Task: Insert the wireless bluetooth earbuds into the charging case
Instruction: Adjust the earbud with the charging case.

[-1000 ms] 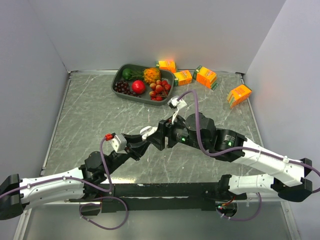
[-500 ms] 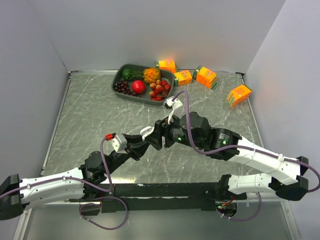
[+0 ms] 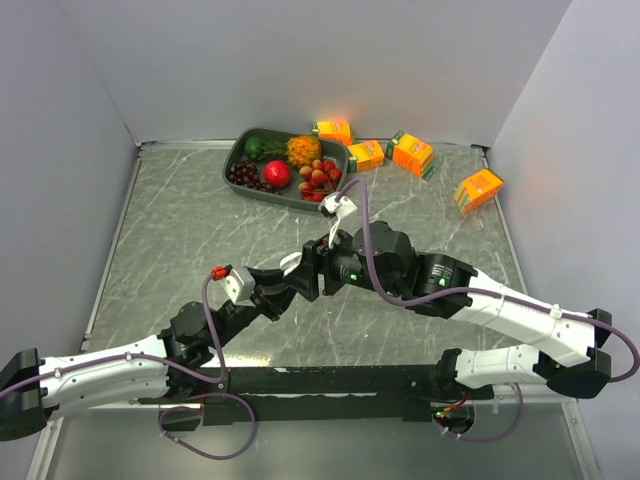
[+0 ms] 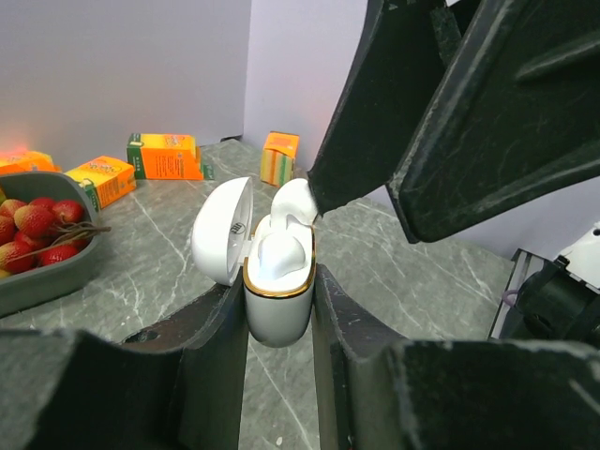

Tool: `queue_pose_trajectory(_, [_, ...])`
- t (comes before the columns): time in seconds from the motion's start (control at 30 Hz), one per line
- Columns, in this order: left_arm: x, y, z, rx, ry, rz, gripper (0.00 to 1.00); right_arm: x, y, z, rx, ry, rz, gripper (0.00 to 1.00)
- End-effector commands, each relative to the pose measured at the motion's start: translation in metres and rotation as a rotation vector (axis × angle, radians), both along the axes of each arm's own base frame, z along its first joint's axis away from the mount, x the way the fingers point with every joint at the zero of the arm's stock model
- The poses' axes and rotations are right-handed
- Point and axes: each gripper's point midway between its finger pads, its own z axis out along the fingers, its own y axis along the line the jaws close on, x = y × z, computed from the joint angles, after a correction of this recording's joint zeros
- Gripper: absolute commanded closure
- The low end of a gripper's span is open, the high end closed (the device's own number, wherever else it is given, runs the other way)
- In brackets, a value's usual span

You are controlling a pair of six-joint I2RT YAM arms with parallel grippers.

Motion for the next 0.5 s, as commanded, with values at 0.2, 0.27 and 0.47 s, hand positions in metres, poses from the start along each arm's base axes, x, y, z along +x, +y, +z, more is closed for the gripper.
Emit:
queue_pose_trajectory(0.2, [-0.009,-0.003,0.038,-0.093,-0.046,-0.051,0.99,0.003,0.005,0.032,0.079,-0.043,0.003,0.32])
queue_pose_trajectory(0.27, [-0.008,-0.002,0.037,-0.092,-0.046,-0.044,0.99,0.005,-0.001,0.038,0.088,-0.057,-0.013,0.32])
queue_pose_trajectory(0.47, [-0.008,0.001,0.033,-0.090,-0.038,-0.039,0.99,0.008,-0.022,0.045,0.090,-0.087,-0.069,0.32])
